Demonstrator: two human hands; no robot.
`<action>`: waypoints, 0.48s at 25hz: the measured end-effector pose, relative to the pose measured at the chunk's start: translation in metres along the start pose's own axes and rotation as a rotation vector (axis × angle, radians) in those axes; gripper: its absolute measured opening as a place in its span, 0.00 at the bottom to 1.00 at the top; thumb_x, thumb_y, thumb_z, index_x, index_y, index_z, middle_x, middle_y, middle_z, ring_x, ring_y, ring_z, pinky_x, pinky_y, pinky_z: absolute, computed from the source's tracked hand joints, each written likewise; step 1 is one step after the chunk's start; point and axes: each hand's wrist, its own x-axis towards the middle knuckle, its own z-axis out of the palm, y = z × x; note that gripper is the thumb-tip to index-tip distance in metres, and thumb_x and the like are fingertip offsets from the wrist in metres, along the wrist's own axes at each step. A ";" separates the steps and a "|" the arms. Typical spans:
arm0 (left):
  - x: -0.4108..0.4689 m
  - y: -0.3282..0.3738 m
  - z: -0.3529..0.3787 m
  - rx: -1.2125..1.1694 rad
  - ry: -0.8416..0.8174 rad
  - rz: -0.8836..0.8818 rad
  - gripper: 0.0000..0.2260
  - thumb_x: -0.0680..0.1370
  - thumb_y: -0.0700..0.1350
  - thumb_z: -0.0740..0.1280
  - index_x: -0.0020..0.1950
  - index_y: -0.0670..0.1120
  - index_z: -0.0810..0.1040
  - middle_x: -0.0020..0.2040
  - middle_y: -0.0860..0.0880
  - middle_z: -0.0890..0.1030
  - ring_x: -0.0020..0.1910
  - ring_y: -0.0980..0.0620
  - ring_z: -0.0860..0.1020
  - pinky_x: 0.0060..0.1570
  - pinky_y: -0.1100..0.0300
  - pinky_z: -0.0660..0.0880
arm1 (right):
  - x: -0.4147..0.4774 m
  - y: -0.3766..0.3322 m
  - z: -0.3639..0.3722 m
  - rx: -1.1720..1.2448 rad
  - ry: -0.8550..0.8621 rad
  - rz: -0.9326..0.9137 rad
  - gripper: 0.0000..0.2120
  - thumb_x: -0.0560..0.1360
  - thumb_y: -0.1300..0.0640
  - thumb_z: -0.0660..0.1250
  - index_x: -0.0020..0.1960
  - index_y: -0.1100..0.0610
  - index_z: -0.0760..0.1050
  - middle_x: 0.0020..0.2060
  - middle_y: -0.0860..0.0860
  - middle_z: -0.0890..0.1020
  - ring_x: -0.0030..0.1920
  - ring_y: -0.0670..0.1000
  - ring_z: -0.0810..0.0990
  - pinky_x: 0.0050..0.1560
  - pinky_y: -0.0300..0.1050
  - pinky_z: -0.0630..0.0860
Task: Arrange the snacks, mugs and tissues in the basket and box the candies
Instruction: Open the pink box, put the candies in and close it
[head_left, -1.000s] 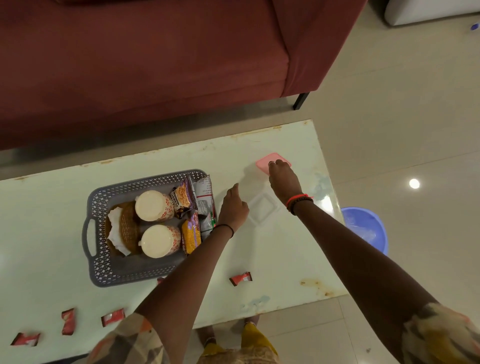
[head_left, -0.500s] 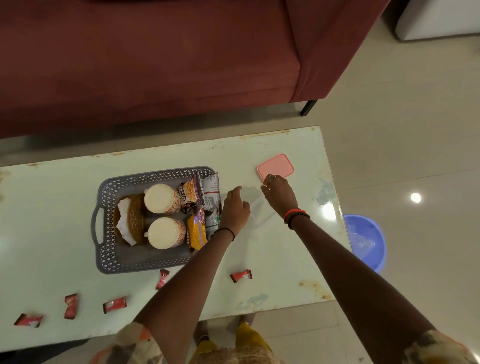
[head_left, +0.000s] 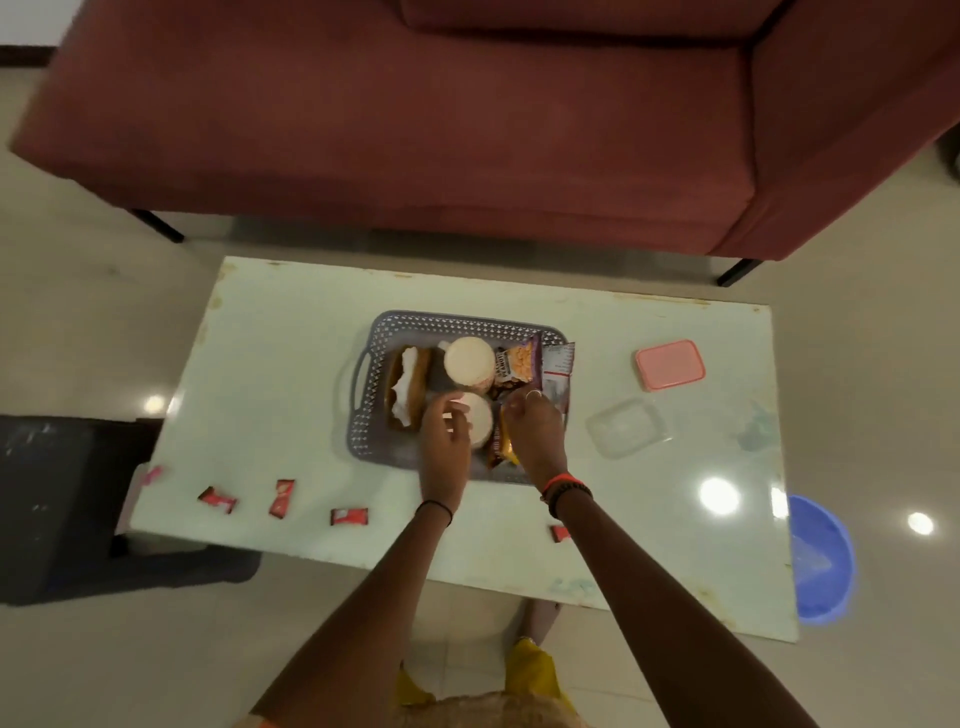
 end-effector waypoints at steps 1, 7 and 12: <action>0.000 -0.011 -0.022 -0.013 0.032 -0.004 0.09 0.79 0.40 0.59 0.57 0.47 0.74 0.51 0.48 0.80 0.48 0.54 0.79 0.47 0.63 0.77 | -0.008 -0.010 0.015 -0.014 -0.021 -0.026 0.09 0.74 0.62 0.63 0.51 0.64 0.78 0.50 0.61 0.82 0.52 0.59 0.80 0.45 0.44 0.72; 0.000 -0.092 -0.152 -0.005 0.216 -0.115 0.09 0.80 0.40 0.56 0.56 0.46 0.73 0.48 0.47 0.79 0.42 0.49 0.80 0.43 0.59 0.76 | -0.062 -0.061 0.118 -0.053 -0.117 -0.158 0.04 0.75 0.62 0.62 0.44 0.62 0.74 0.41 0.59 0.81 0.44 0.56 0.78 0.42 0.46 0.71; 0.009 -0.176 -0.252 0.177 0.186 -0.211 0.09 0.80 0.38 0.56 0.57 0.41 0.73 0.54 0.40 0.77 0.51 0.42 0.78 0.54 0.50 0.76 | -0.100 -0.087 0.214 -0.081 -0.222 -0.132 0.08 0.75 0.63 0.61 0.37 0.57 0.66 0.36 0.54 0.74 0.37 0.55 0.74 0.36 0.46 0.70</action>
